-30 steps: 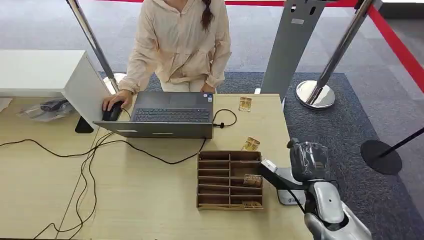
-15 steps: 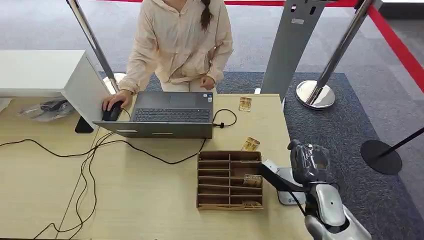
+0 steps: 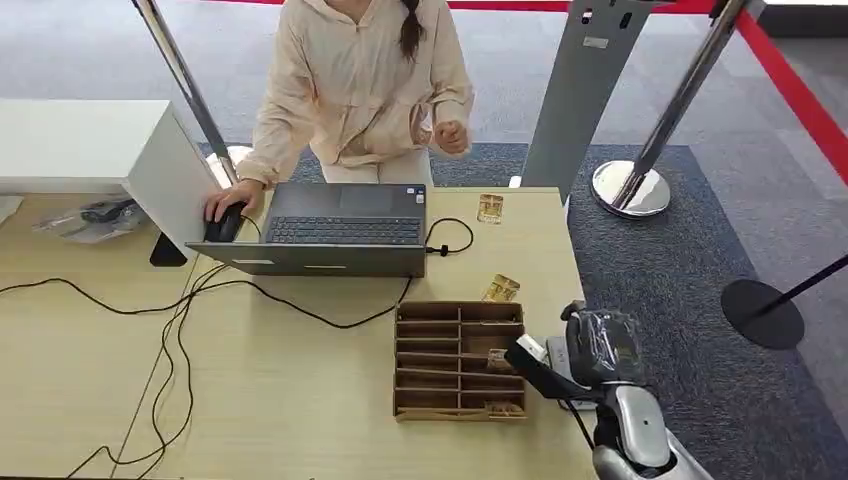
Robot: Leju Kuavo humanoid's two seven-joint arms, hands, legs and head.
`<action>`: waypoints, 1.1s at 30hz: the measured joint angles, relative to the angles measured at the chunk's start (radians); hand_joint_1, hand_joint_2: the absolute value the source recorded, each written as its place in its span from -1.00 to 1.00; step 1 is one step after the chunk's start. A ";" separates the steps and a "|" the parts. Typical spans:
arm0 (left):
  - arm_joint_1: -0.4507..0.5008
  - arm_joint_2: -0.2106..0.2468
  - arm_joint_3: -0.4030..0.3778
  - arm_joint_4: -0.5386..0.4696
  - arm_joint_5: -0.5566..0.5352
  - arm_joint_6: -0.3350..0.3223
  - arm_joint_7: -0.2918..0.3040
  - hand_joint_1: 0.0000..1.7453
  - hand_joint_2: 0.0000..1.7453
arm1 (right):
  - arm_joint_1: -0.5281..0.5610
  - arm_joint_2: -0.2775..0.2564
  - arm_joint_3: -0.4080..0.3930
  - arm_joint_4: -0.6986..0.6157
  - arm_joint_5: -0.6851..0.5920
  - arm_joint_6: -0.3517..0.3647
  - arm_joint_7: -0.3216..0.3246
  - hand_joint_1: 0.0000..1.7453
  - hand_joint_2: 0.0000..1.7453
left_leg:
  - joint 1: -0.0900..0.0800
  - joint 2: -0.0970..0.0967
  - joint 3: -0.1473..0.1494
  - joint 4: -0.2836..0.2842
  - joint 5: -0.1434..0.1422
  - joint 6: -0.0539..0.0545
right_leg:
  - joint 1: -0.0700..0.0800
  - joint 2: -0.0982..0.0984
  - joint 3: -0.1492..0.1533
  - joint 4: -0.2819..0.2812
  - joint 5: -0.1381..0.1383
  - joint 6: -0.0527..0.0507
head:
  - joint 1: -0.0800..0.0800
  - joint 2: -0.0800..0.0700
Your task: Pass the card to the sensor for recognition and then transmit it.
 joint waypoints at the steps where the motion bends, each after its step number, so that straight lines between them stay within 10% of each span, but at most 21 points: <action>1: 0.000 0.000 0.000 0.000 0.000 0.000 0.000 -1.00 -1.00 | 0.000 0.002 0.002 0.006 -0.002 -0.002 0.000 1.00 1.00 | 0.000 0.000 0.000 0.000 0.000 0.000 | 0.000 0.000 0.000 0.000 0.000 0.000 | 0.000 0.000; 33: 0.000 0.000 0.000 0.000 -0.007 0.000 -0.006 -1.00 -1.00 | -0.010 0.005 0.023 0.072 -0.004 -0.003 0.018 1.00 1.00 | 0.000 0.000 0.000 0.000 0.000 0.000 | 0.000 0.000 0.000 0.000 0.000 0.000 | 0.000 0.000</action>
